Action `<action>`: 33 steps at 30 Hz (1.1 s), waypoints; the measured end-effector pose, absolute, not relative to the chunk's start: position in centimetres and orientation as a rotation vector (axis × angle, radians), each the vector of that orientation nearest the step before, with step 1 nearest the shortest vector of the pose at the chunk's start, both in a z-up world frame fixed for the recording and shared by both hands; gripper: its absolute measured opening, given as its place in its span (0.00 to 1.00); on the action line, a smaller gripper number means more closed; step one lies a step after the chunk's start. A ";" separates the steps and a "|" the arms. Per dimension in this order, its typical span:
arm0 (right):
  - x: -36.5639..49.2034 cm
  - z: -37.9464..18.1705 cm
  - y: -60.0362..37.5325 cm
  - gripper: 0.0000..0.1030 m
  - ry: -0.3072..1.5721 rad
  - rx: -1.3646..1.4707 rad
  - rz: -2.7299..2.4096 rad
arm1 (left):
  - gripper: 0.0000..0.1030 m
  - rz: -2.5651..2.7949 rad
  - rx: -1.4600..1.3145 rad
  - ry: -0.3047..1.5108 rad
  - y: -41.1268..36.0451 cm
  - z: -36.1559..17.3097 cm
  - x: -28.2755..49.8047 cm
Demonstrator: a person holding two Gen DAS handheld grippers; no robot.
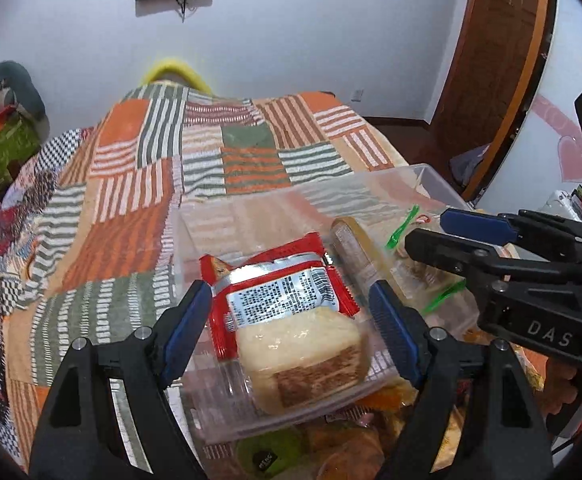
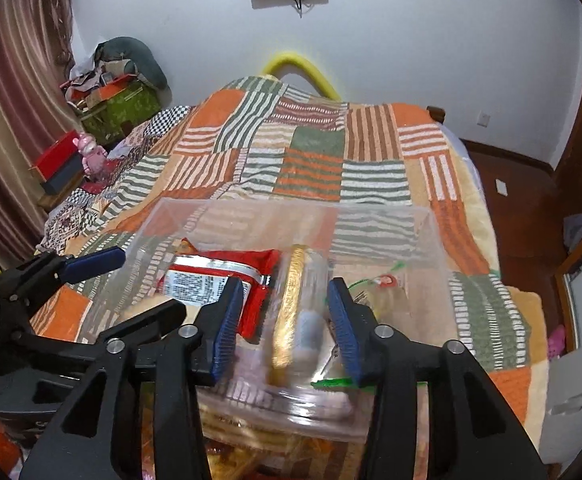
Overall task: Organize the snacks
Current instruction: 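Place the cake slab in the box with the left tool while the right drops the sausage roll in, then move both tools back to the pile and close the left tool on the purple-labelled bread loaf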
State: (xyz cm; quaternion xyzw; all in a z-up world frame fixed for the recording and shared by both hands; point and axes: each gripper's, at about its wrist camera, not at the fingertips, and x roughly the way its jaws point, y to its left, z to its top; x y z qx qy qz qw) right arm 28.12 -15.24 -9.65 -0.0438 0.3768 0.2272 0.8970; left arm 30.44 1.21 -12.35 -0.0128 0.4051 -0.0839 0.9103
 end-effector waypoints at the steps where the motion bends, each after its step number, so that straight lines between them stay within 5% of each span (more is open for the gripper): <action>1: 27.7 -9.3 -15.5 0.43 0.771 -0.089 0.468 | 0.79 -0.175 -0.028 0.830 1.3 -12.1 30.2; 13: 23.3 -6.8 -18.7 0.52 0.685 -0.085 0.427 | 0.80 -0.173 -0.009 0.801 2.6 -9.2 25.6; 33: 17.2 -9.7 -25.1 0.60 0.723 -0.064 0.305 | 0.81 -0.127 0.003 0.940 5.4 -14.3 15.9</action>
